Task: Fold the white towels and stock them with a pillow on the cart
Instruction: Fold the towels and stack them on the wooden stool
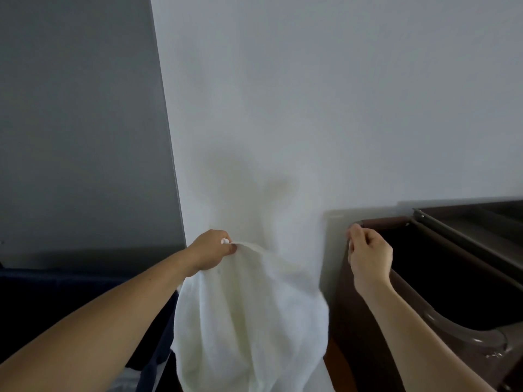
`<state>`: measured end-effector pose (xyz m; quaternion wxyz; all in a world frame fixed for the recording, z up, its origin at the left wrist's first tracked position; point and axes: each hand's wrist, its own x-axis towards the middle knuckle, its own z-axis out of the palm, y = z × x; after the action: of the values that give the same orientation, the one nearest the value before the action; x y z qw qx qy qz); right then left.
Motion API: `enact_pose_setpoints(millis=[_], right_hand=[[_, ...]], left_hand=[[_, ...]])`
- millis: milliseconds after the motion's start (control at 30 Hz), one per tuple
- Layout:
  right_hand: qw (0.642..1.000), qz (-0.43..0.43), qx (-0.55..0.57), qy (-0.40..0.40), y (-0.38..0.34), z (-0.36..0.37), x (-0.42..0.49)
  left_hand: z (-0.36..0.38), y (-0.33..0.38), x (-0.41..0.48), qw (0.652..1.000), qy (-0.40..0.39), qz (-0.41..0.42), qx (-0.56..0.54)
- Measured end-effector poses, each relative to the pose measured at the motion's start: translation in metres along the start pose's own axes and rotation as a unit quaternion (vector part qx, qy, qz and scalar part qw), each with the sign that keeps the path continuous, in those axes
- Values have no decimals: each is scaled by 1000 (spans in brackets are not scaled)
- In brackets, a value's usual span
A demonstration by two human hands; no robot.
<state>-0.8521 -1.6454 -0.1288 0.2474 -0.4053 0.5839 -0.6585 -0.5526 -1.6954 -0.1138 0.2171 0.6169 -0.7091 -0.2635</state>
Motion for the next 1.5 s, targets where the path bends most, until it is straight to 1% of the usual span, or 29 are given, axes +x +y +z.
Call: enact_pose_setpoints(millis=[33, 67, 100, 167, 233, 300, 333, 400, 467, 500, 533, 600, 667, 733, 833, 867, 933, 1033, 1133, 1200, 1233, 1267, 1333, 1400, 1467, 1500], right_hand=[[998, -31, -59, -16, -1, -3, 2], [994, -51, -92, -35, -1, -3, 2], [993, -47, -90, -68, 0, -3, -1], [985, -6, -68, -159, 6, 1, -14], [960, 11, -78, -269, 16, 9, -29], [934, 4, -121, -337, 17, 20, -43], [925, -9, -144, -351, 15, 26, -49], [915, -61, -205, -343, 7, 39, -61], [907, -125, -268, -300, -1, 47, -71], [902, -142, -296, -279, -6, 50, -76], [897, -139, -322, -268, -9, 52, -80], [889, -95, -363, -262, -10, 55, -82], [895, -58, -371, -241, -11, 56, -81], [905, -49, -368, -208, -15, 57, -77], [906, -58, -376, -183, -17, 57, -68], [900, -66, -393, -180, -17, 57, -65], [873, -77, -443, -188, -13, 54, -57], [841, -72, -487, -223, -7, 37, -42], [825, -89, -496, -257, -5, 12, -27], [827, -109, -457, -308, -5, 2, -21], [837, -115, -426, -324, -4, -1, -21], [856, -116, -385, -325, -2, -3, -21], [906, -106, -290, -290, 3, -5, -22], [948, -90, -189, -241, 7, -7, -25], [976, -58, -76, -194, 8, -5, -29], [984, -32, -16, -175, 6, -4, -31]], left_hand=[[-2, -1, -2, 1000, -2, -3, -13], [-3, 1, -3, 1000, -10, 5, -16], [-4, 7, -5, 999, -22, 23, -12], [-1, 28, -6, 997, -37, 66, 21], [0, 49, -6, 992, -34, 94, 70], [0, 64, -3, 989, -17, 100, 103], [1, 68, -2, 988, -8, 100, 114], [6, 74, 0, 988, 4, 93, 127], [15, 80, 1, 990, 14, 75, 122], [18, 83, 1, 992, 19, 63, 112], [21, 85, 2, 993, 23, 52, 100], [24, 88, 2, 996, 24, 42, 80], [24, 92, 1, 996, 11, 48, 68], [26, 93, -1, 995, -8, 65, 73], [29, 90, -2, 994, -21, 76, 79], [30, 89, -1, 994, -17, 76, 82], [28, 84, 1, 994, 2, 68, 84], [17, 72, 7, 996, 35, 43, 63], [4, 55, 13, 997, 66, 13, 49], [0, 45, 15, 997, 70, -4, 45], [0, 41, 16, 997, 64, -9, 41], [1, 38, 16, 998, 54, -12, 35], [1, 35, 17, 999, 38, -9, 26], [0, 33, 17, 999, 29, -5, 14], [-1, 33, 18, 1000, 13, 4, 4], [-2, 33, 18, 1000, 3, 9, 5]])
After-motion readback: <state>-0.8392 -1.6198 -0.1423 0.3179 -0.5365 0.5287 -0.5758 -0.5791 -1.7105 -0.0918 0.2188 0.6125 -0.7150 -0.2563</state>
